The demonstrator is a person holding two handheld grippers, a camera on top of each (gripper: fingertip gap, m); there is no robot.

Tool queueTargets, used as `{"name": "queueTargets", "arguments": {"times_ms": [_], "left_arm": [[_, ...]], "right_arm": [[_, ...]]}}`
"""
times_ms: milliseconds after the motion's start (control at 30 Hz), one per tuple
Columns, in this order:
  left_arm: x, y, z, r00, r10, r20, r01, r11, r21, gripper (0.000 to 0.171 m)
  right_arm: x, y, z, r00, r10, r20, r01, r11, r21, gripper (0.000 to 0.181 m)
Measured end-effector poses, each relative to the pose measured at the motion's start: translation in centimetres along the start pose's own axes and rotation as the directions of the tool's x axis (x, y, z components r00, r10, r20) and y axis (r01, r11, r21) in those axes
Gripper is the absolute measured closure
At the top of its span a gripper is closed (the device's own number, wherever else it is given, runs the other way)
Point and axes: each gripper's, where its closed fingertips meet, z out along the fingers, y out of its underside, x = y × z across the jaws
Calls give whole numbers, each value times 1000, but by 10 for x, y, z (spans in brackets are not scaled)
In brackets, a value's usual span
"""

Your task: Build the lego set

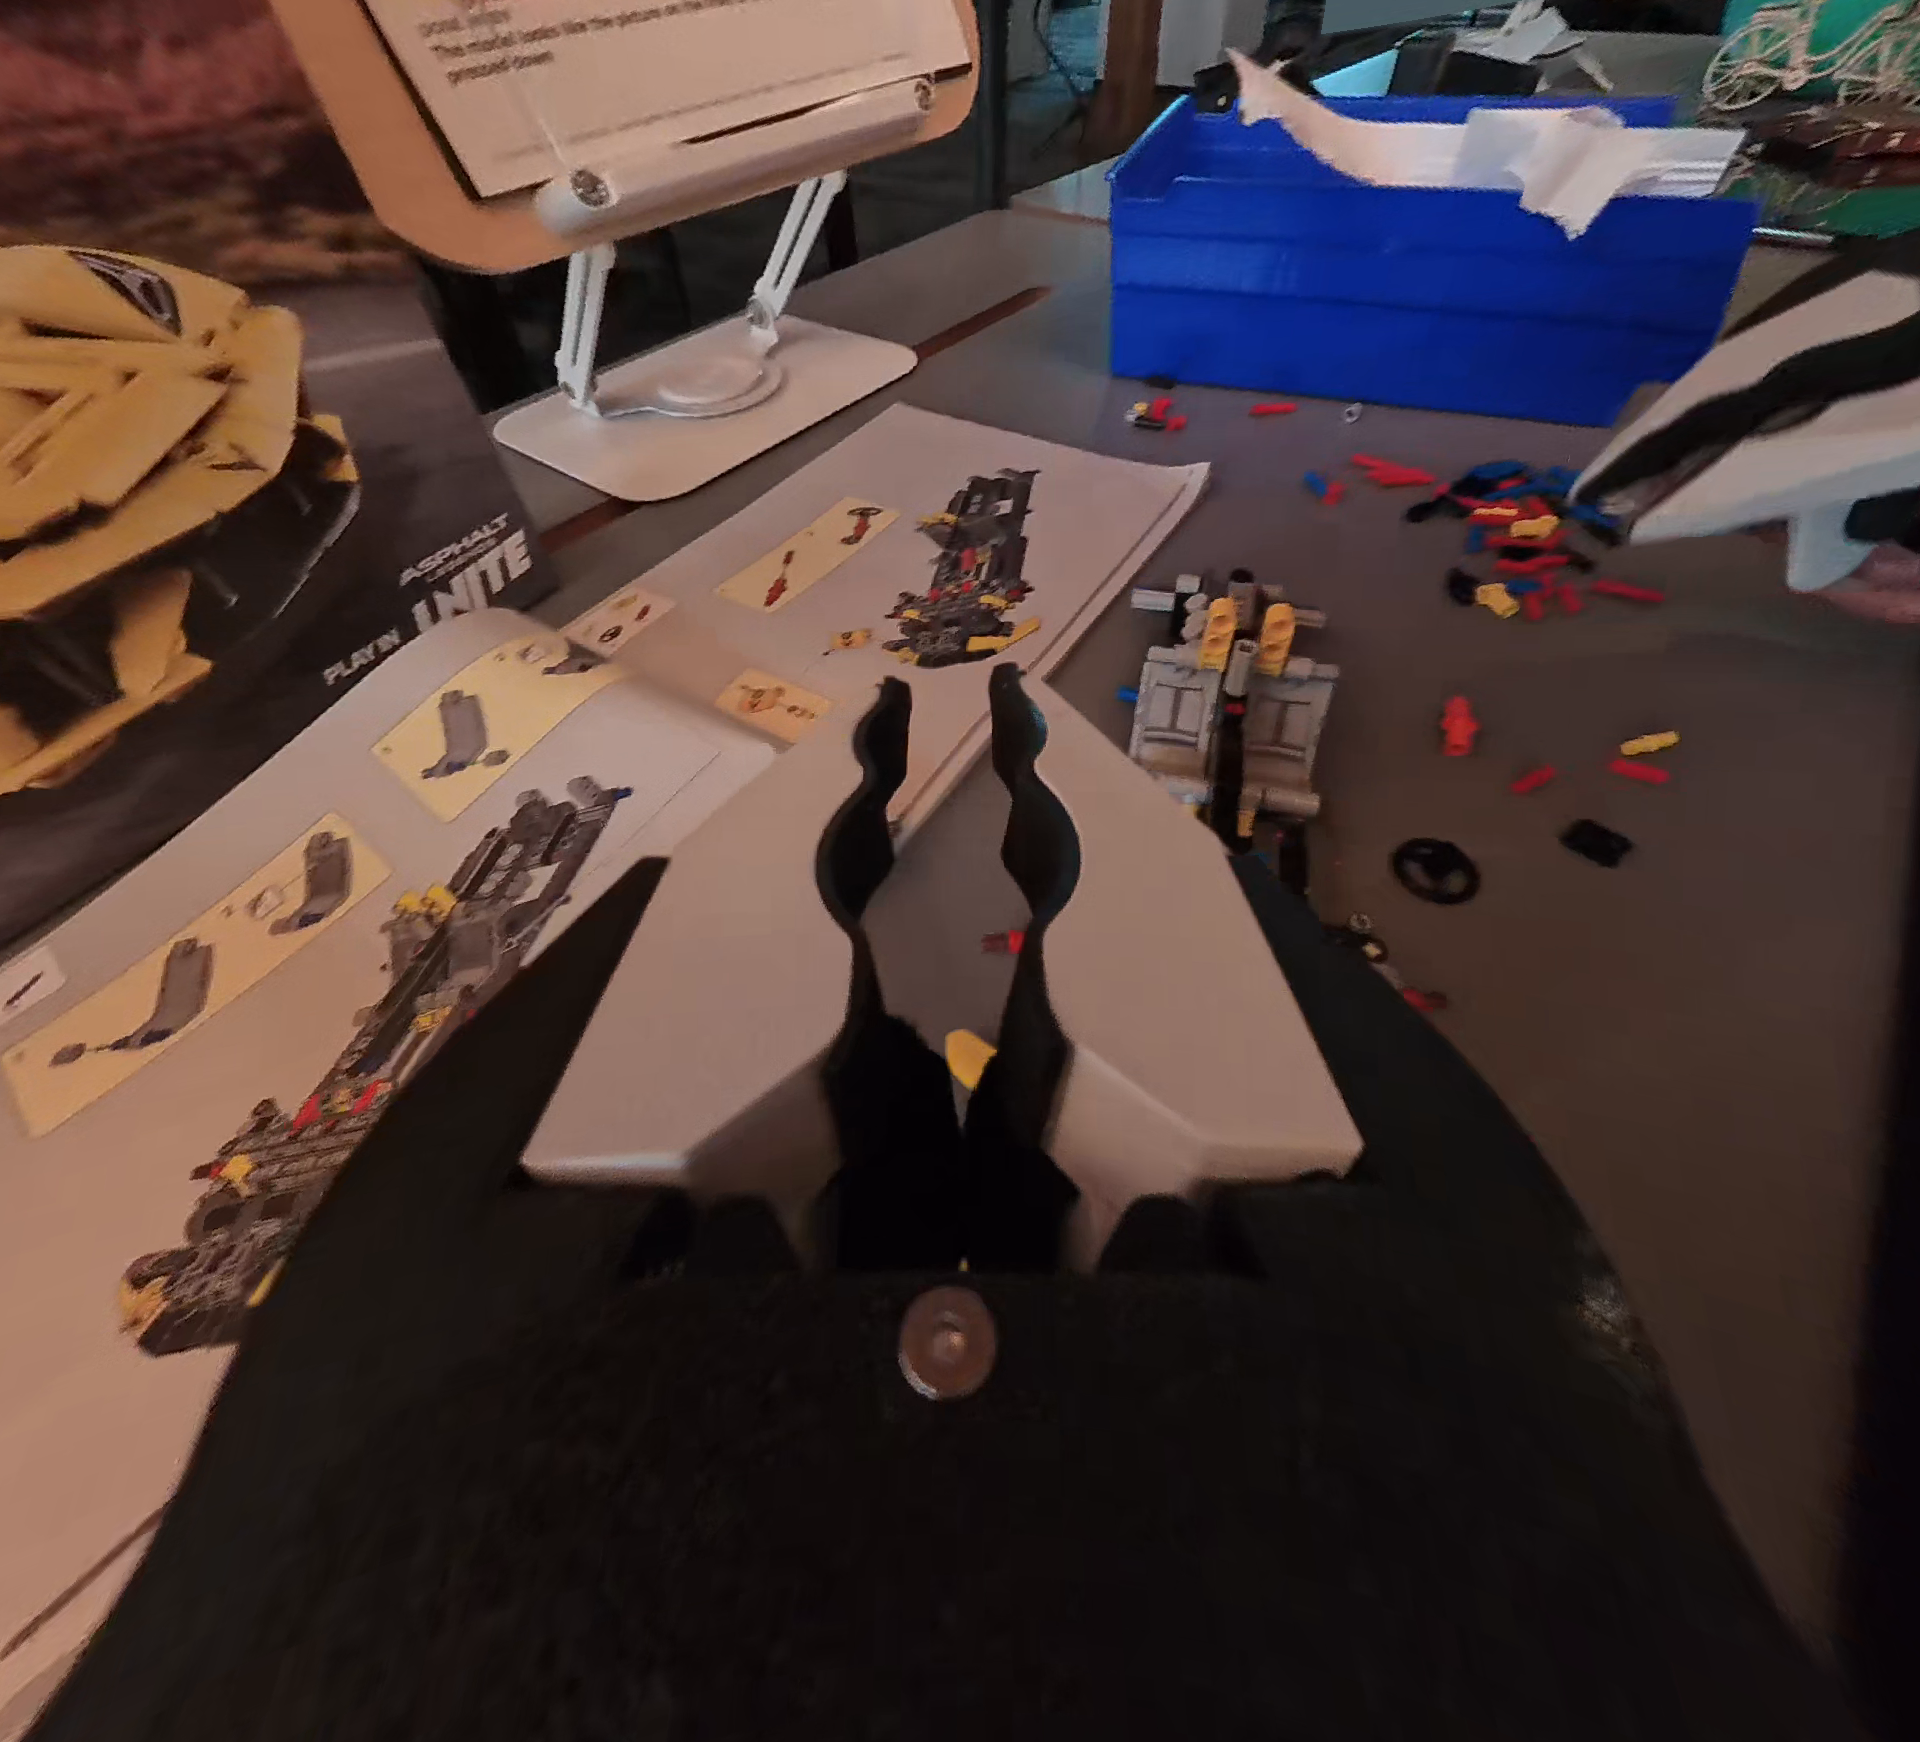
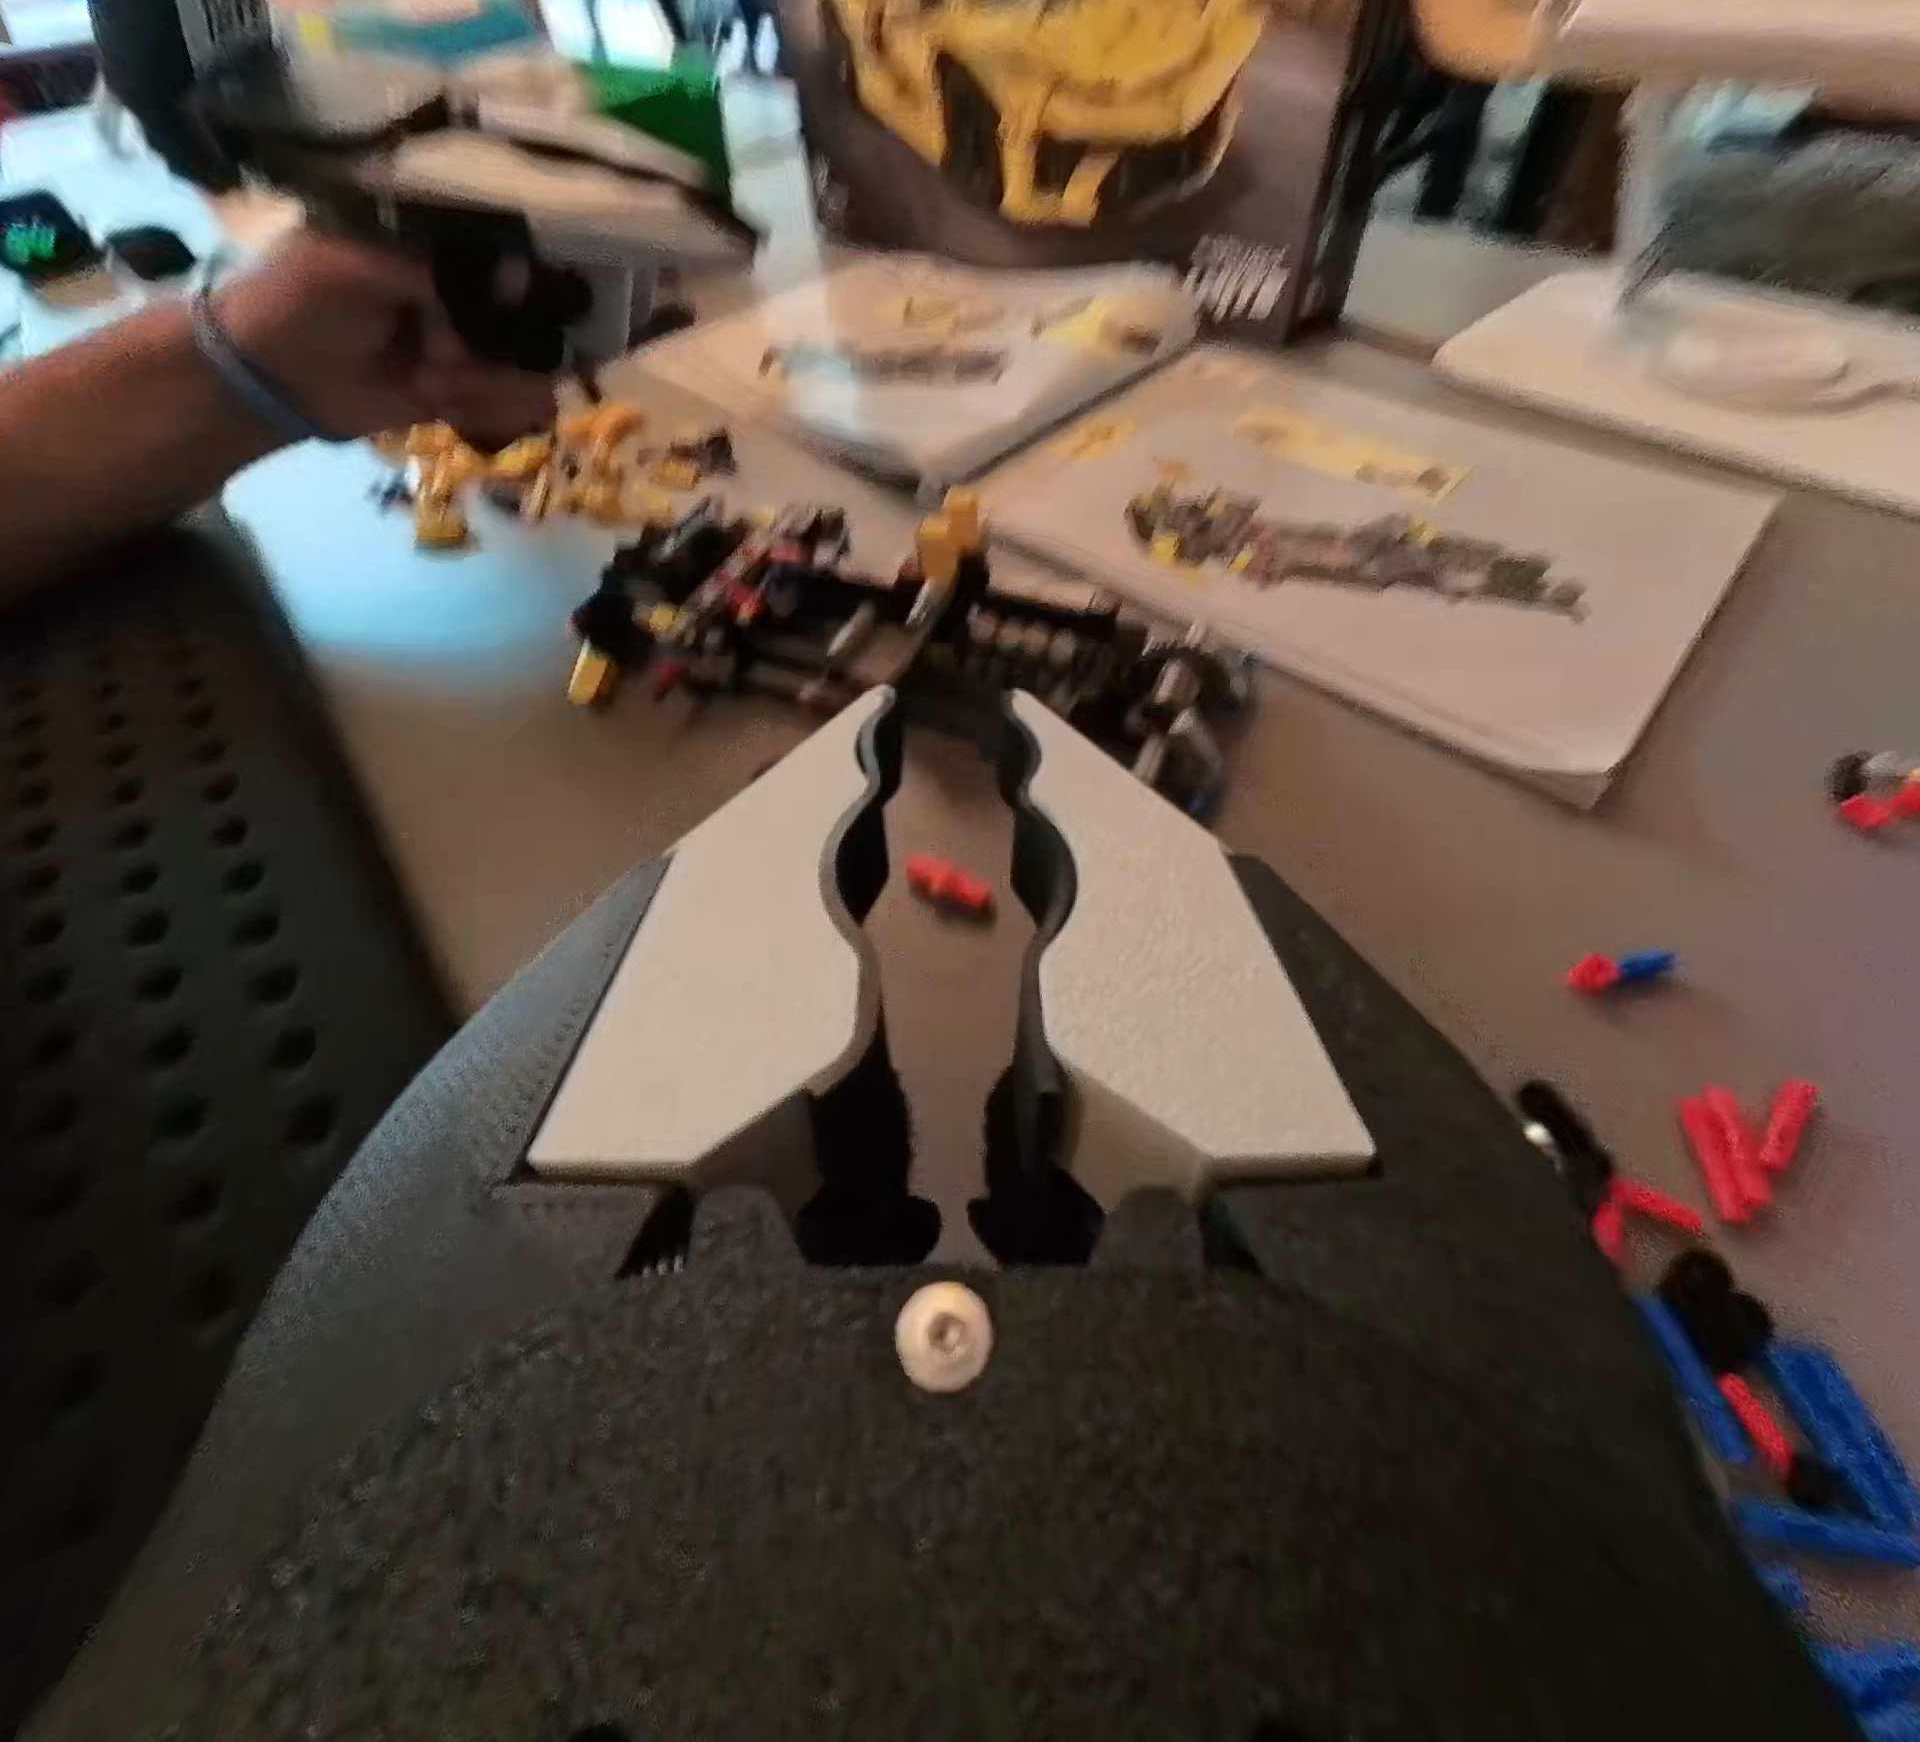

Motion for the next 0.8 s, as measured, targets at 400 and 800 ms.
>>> {"name": "queueTargets", "arguments": {"times_ms": [400,800], "left_arm": [[57,12,2,967,44,-252,-63,996,-67,158],[77,31,8,947,73,-312,-124,981,-146,158]], "right_arm": [[0,55,29,994,-108,21,109,947,-301,159],[24,46,20,982,-120,-149,82,968,-238,163]]}}
